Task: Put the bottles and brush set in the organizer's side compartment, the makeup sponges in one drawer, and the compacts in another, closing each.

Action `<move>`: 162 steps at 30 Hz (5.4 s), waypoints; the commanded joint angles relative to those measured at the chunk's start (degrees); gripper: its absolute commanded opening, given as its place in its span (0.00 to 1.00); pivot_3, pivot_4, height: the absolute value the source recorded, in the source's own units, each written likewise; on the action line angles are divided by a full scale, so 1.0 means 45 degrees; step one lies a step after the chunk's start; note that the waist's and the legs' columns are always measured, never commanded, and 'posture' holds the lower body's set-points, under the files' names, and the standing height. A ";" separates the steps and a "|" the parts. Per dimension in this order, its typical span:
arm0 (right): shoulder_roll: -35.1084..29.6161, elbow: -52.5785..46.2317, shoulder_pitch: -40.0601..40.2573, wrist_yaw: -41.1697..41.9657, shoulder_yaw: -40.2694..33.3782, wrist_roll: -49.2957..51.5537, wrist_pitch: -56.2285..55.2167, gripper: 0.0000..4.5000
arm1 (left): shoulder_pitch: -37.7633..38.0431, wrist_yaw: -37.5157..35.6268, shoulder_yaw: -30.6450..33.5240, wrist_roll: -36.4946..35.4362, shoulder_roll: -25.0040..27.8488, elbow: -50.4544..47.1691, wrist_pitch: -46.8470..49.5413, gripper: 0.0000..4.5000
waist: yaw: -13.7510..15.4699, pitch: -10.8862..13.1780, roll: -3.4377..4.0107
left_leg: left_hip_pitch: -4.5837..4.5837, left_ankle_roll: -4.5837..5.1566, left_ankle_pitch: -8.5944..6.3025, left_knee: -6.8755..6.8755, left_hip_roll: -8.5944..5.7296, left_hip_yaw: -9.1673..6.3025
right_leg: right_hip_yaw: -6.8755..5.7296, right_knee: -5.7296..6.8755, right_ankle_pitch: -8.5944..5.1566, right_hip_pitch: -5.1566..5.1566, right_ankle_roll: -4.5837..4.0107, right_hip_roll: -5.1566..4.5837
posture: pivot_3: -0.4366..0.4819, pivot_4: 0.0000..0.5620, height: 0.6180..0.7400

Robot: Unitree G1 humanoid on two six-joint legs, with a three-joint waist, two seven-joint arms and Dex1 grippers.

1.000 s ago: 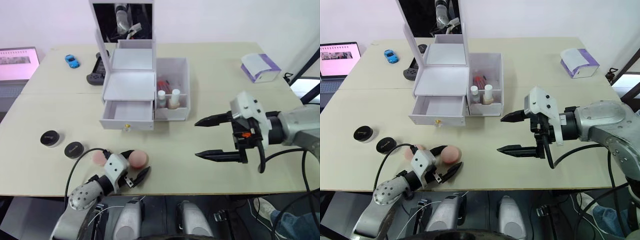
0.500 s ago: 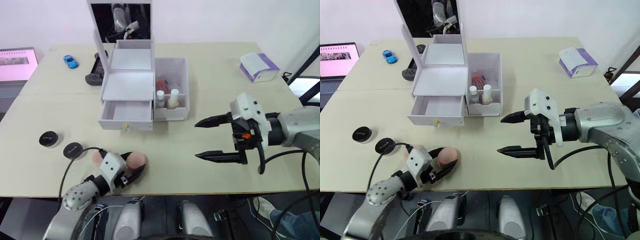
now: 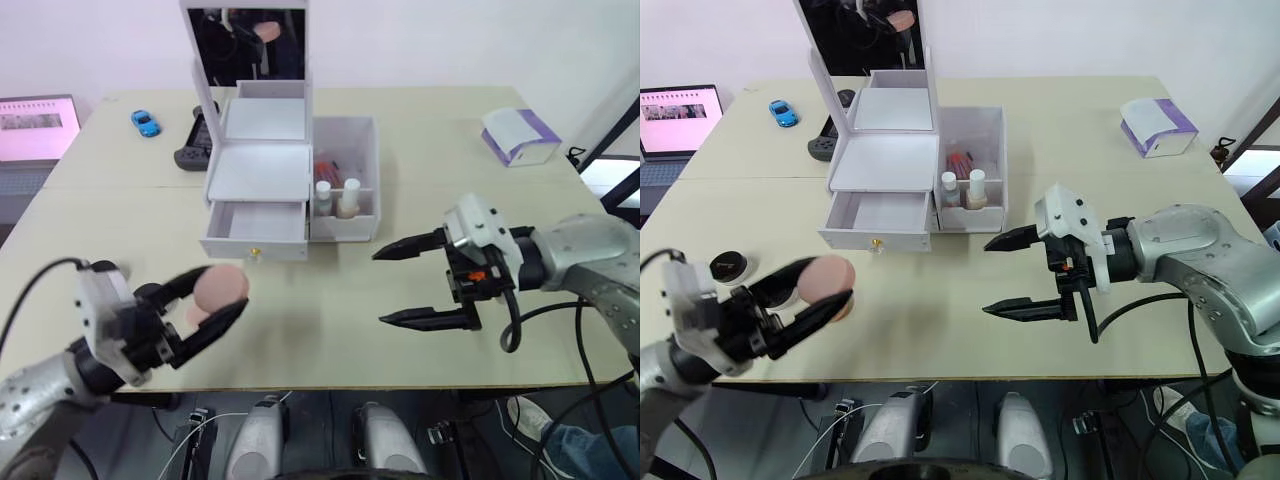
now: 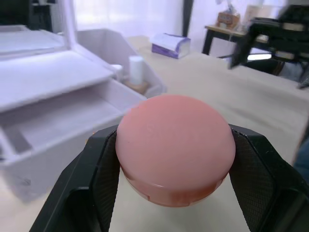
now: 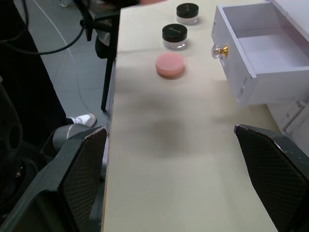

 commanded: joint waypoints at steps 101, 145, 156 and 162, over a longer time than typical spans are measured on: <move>0.0444 0.5199 0.1250 0.2464 -0.1486 -0.2429 -0.3548 1.00 | 0.2527 -0.5770 0.5087 0.3971 0.0661 0.6130 -0.1264 0.99 | -0.0395 -0.0036 -0.0039 | 0.0005 -0.0003 -0.0002 -0.0037 0.0098 0.0109 | 0.0095 0.0010 0.0047 -0.0070 -0.0001 -0.0023 | 0.48 0.27 1.00; -0.0555 0.2416 -0.2695 0.1891 -0.0334 -0.0048 0.1923 1.00 | 0.1732 0.1546 -0.3520 0.9434 -0.5384 0.4692 -0.3825 0.61 | -0.0039 -0.0065 -0.0012 | -0.0006 -0.0002 -0.0003 0.0018 0.0050 0.0093 | 0.0078 0.0005 0.0047 -0.0050 -0.0009 0.0043 | 0.48 0.27 1.00; -0.0366 0.2490 -0.2824 0.1977 -0.0020 -0.0107 0.1770 1.00 | 0.0952 0.0865 -0.2255 0.6364 -0.4260 0.1470 -0.2334 0.59 | -0.0007 -0.0060 -0.0019 | -0.0014 -0.0002 -0.0003 0.0020 0.0070 0.0086 | 0.0077 0.0007 0.0052 -0.0057 -0.0017 0.0061 | 0.48 0.27 1.00; -0.0263 0.2450 -0.2832 0.2018 0.0065 -0.0121 0.1713 1.00 | -0.0161 0.0706 -0.0656 0.3329 -0.1874 -0.0466 0.0007 0.59 | -0.0050 -0.0059 -0.0016 | -0.0015 -0.0001 -0.0004 0.0030 0.0074 0.0084 | 0.0076 0.0007 0.0052 -0.0051 -0.0017 0.0068 | 0.48 0.27 1.00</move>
